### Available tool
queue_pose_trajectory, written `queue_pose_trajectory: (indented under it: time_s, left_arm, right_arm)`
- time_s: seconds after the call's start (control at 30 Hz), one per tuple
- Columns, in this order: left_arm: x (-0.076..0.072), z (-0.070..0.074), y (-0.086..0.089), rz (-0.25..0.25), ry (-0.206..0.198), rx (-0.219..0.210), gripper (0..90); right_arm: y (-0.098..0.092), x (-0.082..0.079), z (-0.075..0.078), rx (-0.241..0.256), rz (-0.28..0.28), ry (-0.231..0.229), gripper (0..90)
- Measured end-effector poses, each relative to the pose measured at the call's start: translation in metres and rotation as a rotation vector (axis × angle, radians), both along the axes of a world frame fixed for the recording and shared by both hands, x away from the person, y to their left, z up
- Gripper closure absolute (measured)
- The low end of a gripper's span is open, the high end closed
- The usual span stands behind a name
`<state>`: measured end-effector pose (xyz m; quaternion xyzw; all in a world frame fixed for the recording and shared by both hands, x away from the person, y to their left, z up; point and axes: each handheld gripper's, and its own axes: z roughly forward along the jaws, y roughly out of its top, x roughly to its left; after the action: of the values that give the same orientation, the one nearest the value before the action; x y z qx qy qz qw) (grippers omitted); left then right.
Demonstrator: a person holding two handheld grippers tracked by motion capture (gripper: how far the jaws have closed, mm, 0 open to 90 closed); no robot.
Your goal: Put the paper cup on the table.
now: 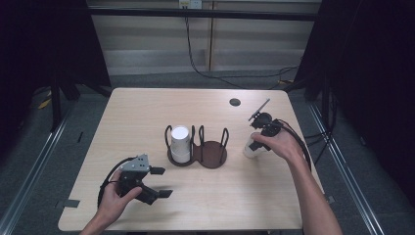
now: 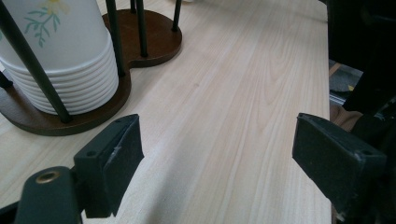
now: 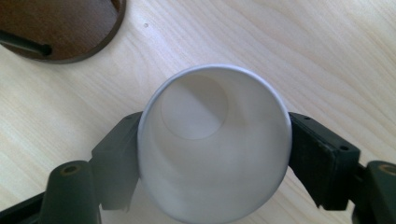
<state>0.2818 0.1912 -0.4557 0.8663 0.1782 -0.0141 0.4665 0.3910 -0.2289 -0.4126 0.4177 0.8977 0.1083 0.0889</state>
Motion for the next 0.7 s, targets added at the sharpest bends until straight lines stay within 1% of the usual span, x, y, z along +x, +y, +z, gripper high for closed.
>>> queue_pose_trajectory:
  time_s: [0.07, 0.13, 0.27, 0.33, 0.4, 0.47, 0.53, 0.6, 0.63, 0.7]
  left_arm:
    - [0.000, 0.000, 0.000, 0.001, 0.000, 0.005, 16.1]
    - [0.000, 0.000, 0.000, 0.003, 0.001, 0.002, 16.1]
    - [0.000, 0.000, 0.000, 0.004, 0.000, -0.001, 16.1]
    - [0.001, 0.000, 0.000, 0.005, -0.001, 0.003, 16.1]
    - [0.001, -0.001, 0.000, 0.002, -0.002, 0.008, 16.1]
    - [0.001, -0.001, 0.000, 0.001, 0.000, 0.006, 16.1]
    - [0.001, -0.001, 0.000, 0.003, 0.001, 0.004, 16.1]
    - [0.001, -0.001, -0.001, 0.002, 0.003, 0.005, 16.1]
    - [0.001, -0.001, -0.001, 0.002, 0.007, 0.000, 16.1]
    - [0.000, 0.000, -0.002, -0.001, 0.006, -0.016, 16.1]
  right_arm:
    - [0.001, 0.001, -0.001, 0.004, -0.002, -0.006, 23.2]
    - [0.004, 0.003, -0.002, 0.001, -0.003, -0.002, 22.5]
    - [0.007, 0.005, -0.004, 0.003, -0.010, -0.013, 21.0]
    - [0.008, 0.006, -0.006, 0.019, -0.018, -0.005, 20.3]
    - [0.009, 0.007, -0.010, 0.017, -0.023, 0.005, 18.5]
    - [0.009, 0.007, -0.013, 0.030, -0.031, 0.011, 16.7]
    - [0.008, 0.007, -0.014, 0.057, -0.036, -0.007, 15.4]
    - [0.008, 0.006, -0.015, 0.067, -0.040, -0.006, 14.6]
    - [0.008, 0.006, -0.015, 0.065, -0.040, -0.001, 14.6]
    - [0.008, 0.006, -0.014, 0.079, -0.047, -0.004, 14.6]
